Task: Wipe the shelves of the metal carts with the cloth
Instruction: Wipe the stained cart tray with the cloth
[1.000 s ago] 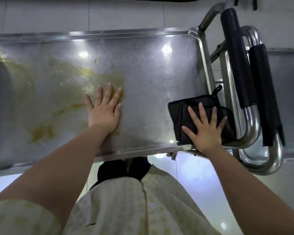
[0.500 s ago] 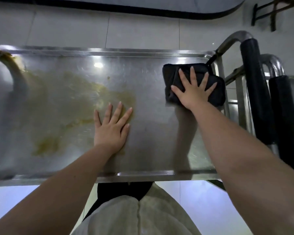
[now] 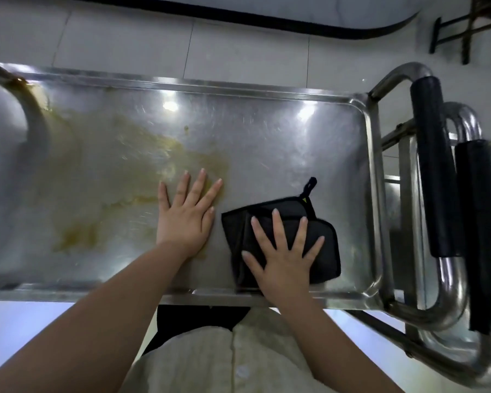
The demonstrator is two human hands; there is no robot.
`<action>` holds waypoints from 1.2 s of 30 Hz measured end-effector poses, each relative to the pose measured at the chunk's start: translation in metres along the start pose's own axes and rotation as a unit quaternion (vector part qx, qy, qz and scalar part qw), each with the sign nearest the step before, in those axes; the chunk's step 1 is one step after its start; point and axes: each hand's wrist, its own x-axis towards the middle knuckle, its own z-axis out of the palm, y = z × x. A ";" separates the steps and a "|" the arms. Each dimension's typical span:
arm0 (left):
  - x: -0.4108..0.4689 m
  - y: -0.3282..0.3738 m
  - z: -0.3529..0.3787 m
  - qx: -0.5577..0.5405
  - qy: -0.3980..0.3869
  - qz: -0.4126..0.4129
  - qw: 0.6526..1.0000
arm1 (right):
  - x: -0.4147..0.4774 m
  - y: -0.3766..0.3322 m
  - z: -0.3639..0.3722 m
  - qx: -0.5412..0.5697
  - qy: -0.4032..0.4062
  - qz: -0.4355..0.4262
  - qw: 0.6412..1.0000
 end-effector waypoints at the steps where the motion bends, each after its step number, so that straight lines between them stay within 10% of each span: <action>1: 0.000 0.000 0.001 0.002 0.000 0.000 1.000 | 0.024 0.002 -0.005 -0.001 0.006 0.015 1.000; 9: 0.001 0.000 -0.001 0.003 -0.007 -0.010 1.000 | 0.227 0.002 -0.054 0.003 -0.049 0.079 0.996; 20: 0.000 0.002 -0.003 0.009 -0.021 -0.013 1.000 | -0.028 0.002 0.014 -0.017 0.013 -0.057 0.998; 31: 0.002 0.001 -0.005 0.017 -0.034 -0.012 0.999 | -0.033 0.112 -0.012 -0.044 -0.068 0.094 0.992; 36: 0.004 0.000 -0.004 0.018 -0.026 -0.001 0.999 | 0.115 0.118 -0.042 -0.012 -0.030 0.076 0.997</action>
